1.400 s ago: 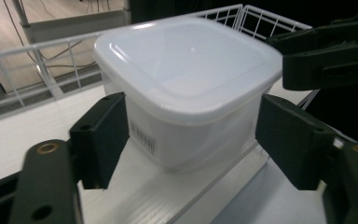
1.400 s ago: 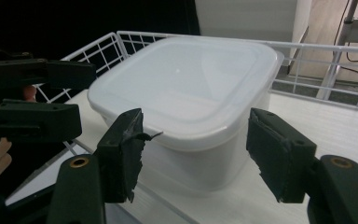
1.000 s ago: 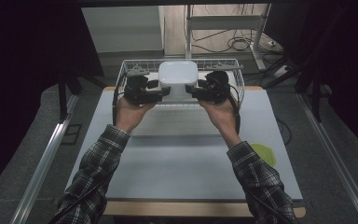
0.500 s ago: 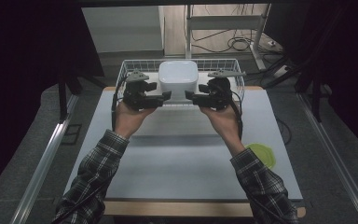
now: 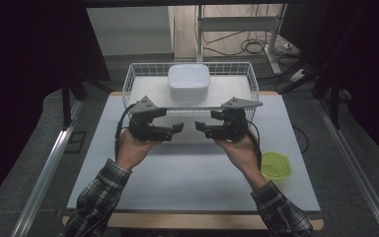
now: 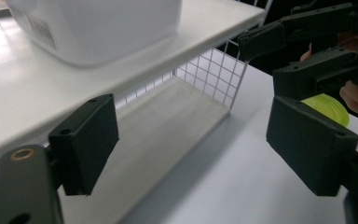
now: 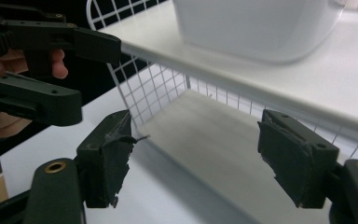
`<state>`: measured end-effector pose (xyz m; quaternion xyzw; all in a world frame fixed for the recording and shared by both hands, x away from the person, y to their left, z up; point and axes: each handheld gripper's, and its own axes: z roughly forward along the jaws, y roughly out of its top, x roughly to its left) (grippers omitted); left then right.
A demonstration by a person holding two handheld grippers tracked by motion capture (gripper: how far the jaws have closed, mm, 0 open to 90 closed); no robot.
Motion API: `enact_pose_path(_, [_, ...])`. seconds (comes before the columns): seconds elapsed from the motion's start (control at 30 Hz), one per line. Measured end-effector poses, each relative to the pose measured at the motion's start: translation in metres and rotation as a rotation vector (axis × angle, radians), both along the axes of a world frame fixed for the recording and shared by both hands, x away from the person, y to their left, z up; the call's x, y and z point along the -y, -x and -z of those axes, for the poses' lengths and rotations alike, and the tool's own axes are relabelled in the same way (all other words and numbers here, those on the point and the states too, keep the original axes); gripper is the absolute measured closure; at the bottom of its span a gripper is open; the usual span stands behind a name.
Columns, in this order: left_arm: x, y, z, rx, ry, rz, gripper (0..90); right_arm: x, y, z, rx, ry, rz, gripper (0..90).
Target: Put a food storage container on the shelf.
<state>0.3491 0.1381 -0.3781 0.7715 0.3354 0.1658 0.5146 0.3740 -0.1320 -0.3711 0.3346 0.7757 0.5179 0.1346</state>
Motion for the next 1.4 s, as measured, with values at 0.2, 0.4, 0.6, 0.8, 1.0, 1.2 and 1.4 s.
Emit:
enact_pose_path(0.2, [-0.008,0.021,0.023,-0.001,0.01,0.006,11.4,0.007,0.016,0.019,0.001,0.021,-0.026,20.0])
enact_pose_path(0.4, [-0.015,0.034,0.039,-0.02,0.034,0.024,10.1,0.011,0.026,0.035,-0.011,0.034,-0.028,16.1])
enact_pose_path(0.6, [-0.02,0.046,0.066,-0.051,0.045,0.039,7.3,0.015,0.031,0.056,-0.027,0.07,-0.037,11.0])
enact_pose_path(0.8, [-0.023,0.057,0.078,-0.046,0.021,0.009,2.9,0.022,0.039,0.07,-0.04,0.069,-0.047,9.9])
enact_pose_path(1.0, [-0.025,0.07,0.094,-0.046,-0.012,-0.015,1.3,0.027,0.048,0.08,-0.041,0.063,-0.061,9.6])
enact_pose_path(1.2, [-0.03,0.079,0.109,-0.069,-0.025,-0.071,3.1,0.029,0.06,0.088,-0.05,0.072,-0.061,10.2])
enact_pose_path(1.4, [-0.037,0.085,0.121,-0.074,-0.025,-0.085,7.1,0.034,0.069,0.096,-0.03,0.102,-0.036,10.0])
